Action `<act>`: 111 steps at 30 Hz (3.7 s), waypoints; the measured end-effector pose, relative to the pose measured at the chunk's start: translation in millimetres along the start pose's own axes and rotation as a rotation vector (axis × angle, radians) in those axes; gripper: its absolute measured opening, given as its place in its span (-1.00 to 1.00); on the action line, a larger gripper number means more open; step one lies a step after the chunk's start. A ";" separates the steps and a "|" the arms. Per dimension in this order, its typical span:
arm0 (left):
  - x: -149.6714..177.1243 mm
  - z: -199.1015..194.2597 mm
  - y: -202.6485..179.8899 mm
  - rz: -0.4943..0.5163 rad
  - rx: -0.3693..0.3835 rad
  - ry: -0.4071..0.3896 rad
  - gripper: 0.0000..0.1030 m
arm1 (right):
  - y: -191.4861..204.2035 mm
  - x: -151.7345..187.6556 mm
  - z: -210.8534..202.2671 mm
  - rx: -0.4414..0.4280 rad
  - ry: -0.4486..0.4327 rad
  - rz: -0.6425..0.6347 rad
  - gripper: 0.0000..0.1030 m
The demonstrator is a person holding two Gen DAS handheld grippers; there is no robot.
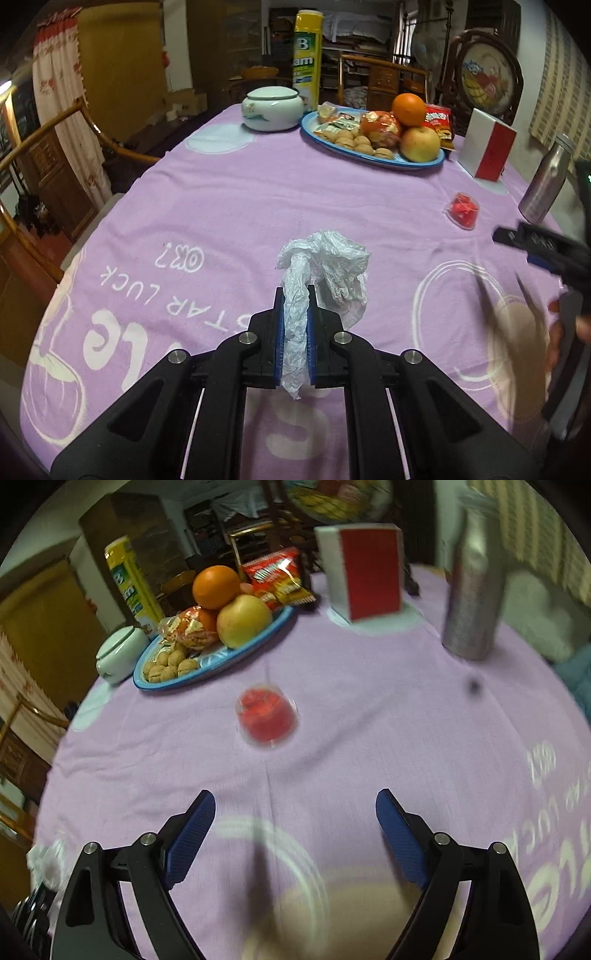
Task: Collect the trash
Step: 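Hold the plastic bag in the left tool while the right tool grasps the red jelly cup, then carry the plastic bag and jelly cup over the red basket with both tools, then open both tools to drop the bag and jelly cup into the basket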
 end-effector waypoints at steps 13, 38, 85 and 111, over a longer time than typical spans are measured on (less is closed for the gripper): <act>6.0 23.0 3.3 -0.056 0.090 0.017 -0.78 | 18.2 -49.8 73.4 0.122 0.052 -0.011 0.37; 36.1 -46.8 28.5 -0.098 0.036 -0.027 -0.78 | 82.9 65.0 -43.2 -0.203 0.074 -0.151 0.07; 375.0 -222.5 398.8 -0.777 -0.500 0.042 -0.78 | 463.4 517.7 -168.6 -0.635 0.444 -1.212 0.07; 495.9 -168.4 464.7 -0.977 -0.545 0.308 0.31 | 506.3 643.2 -65.6 -0.534 0.664 -1.337 0.53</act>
Point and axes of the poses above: each gripper's, at about its wrist camera, not at the fingertips, and z roughly the way its jaws point, y to its left, x to its underside, the point moved 7 cm from there along z, roughly the way its jaws point, and after that the axes turned 6 degrees about y, right-handed, at the moved point
